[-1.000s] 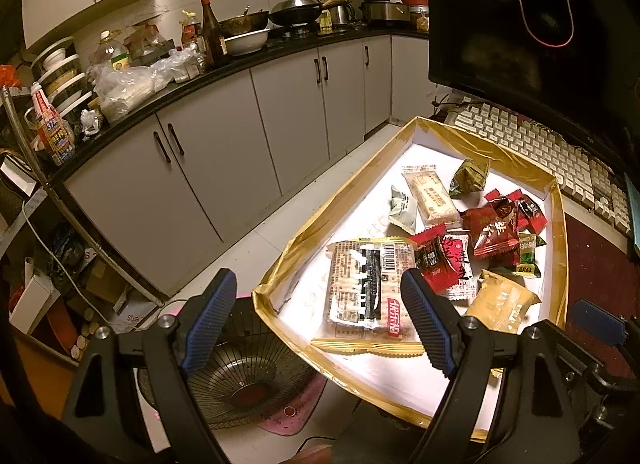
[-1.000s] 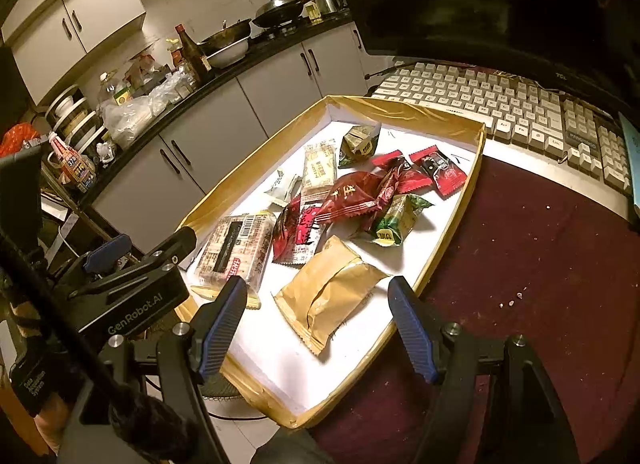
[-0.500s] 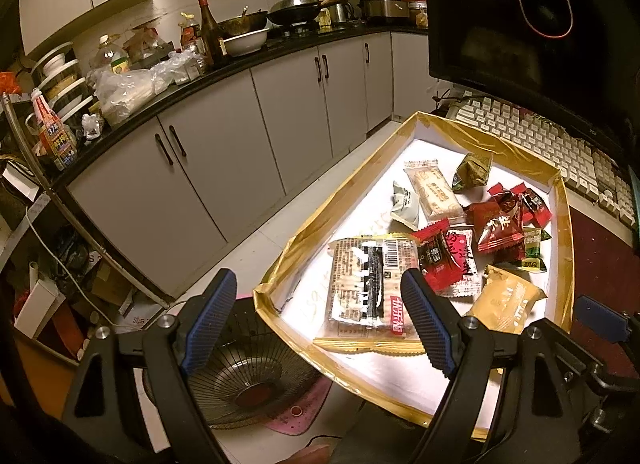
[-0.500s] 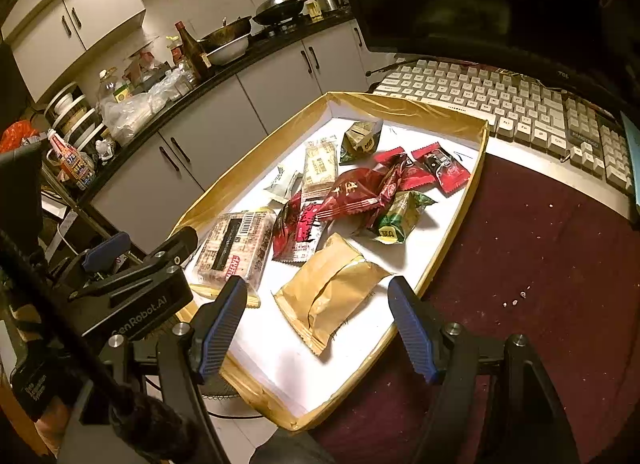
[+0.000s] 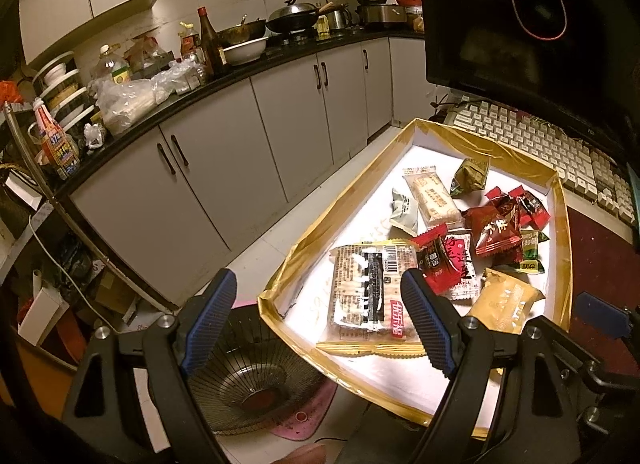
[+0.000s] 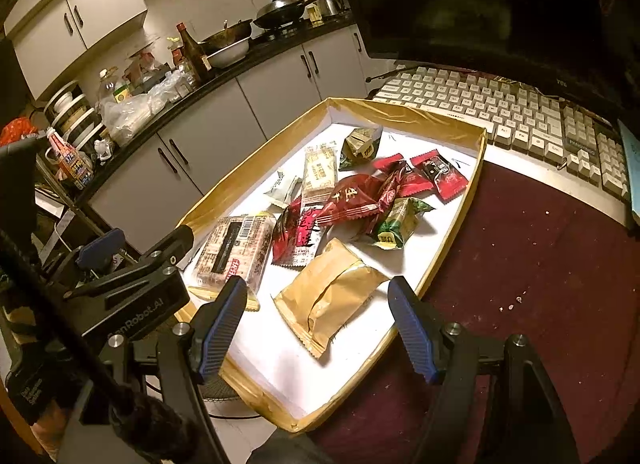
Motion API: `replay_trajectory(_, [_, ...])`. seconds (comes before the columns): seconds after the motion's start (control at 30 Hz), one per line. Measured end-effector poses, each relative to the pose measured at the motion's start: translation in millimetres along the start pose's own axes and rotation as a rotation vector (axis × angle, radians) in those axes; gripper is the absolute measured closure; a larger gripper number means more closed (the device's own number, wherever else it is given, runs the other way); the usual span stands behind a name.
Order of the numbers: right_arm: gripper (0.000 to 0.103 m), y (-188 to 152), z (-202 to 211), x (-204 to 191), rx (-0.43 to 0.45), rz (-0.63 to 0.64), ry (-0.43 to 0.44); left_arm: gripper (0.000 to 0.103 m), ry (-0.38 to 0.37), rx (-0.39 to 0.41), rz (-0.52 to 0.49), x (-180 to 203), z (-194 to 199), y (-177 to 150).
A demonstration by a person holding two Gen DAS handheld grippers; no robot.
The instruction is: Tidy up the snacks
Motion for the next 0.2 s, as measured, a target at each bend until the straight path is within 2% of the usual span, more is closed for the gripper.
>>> replay_trajectory(0.2, [0.030, 0.1, 0.1, -1.0, -0.002, 0.002, 0.001, 0.019, -0.021, 0.005, -0.002, 2.5, 0.9, -0.9])
Point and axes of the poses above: each gripper's, at about its wrist camera, not at the fingertips, and z roughly against the way its jaws point, x to its right, y to its top, the point moved 3 cm from there along -z, roughly the way its jaws point, and after that the axes turned 15 degrees about z, right-handed, at the moved point
